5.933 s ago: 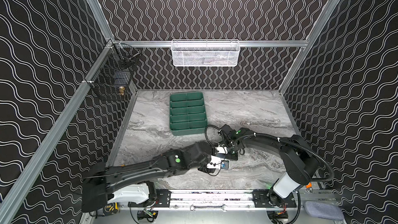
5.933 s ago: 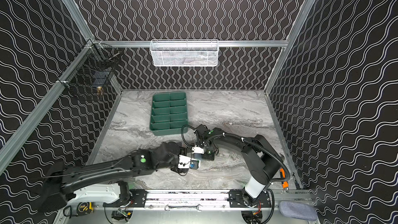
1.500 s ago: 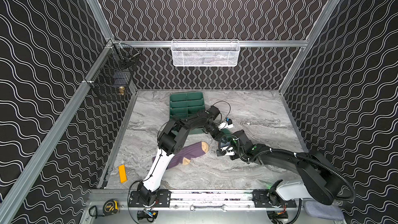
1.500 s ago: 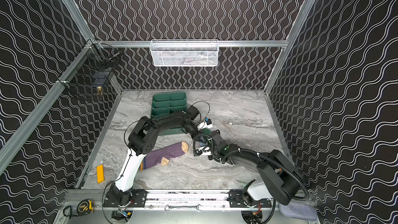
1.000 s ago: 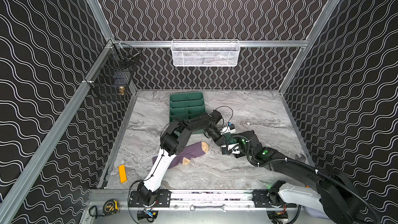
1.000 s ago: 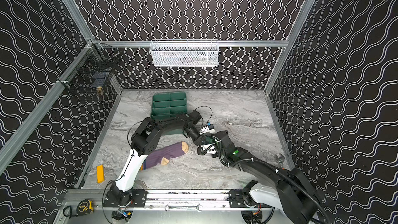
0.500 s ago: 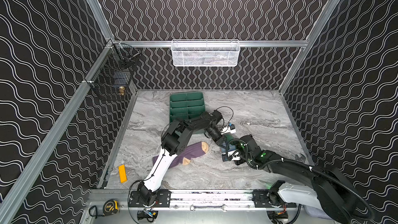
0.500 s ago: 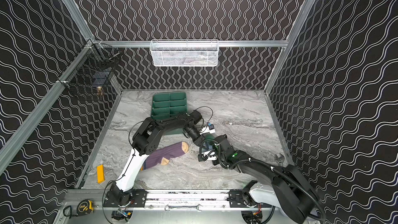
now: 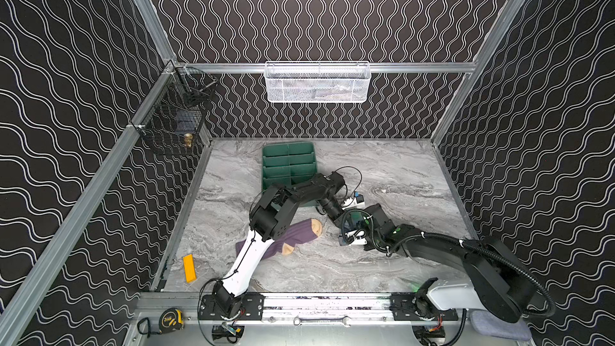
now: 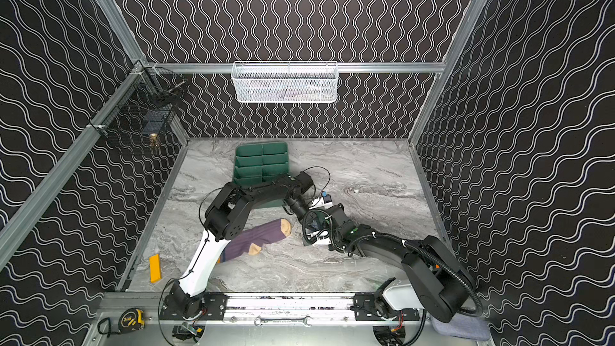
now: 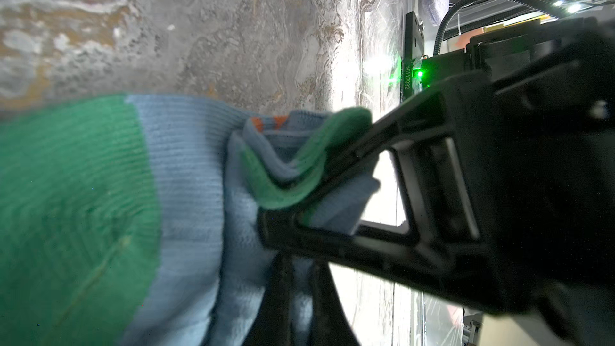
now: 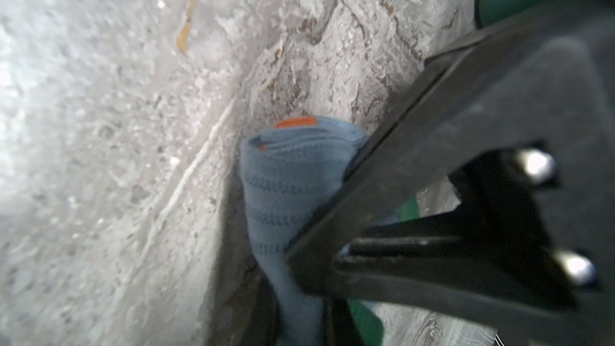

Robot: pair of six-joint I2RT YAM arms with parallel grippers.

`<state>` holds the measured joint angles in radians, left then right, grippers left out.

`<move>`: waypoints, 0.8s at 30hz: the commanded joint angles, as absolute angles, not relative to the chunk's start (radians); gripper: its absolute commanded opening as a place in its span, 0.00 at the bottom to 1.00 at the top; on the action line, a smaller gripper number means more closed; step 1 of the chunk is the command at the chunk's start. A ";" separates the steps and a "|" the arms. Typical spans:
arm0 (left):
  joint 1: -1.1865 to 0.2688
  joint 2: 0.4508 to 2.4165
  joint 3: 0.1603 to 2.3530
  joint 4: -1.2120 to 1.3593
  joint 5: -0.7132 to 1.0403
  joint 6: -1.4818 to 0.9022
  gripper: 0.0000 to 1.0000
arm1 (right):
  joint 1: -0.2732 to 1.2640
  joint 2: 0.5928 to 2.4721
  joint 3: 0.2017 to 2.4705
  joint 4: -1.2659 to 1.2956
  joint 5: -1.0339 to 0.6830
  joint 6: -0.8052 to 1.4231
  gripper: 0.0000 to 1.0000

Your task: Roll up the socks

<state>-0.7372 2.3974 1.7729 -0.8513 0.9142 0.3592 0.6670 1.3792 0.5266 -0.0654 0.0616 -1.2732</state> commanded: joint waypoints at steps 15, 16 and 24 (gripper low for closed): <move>-0.749 2.083 1.542 -0.583 0.406 0.287 0.47 | 0.681 1.367 0.575 -0.453 -0.001 -1.046 0.00; -0.749 2.044 1.516 -0.547 0.376 0.281 0.47 | 0.682 1.358 0.580 -0.472 -0.003 -1.033 0.00; -0.733 1.691 1.301 -0.231 0.028 0.308 0.53 | 0.681 1.316 0.648 -0.659 -0.044 -0.941 0.00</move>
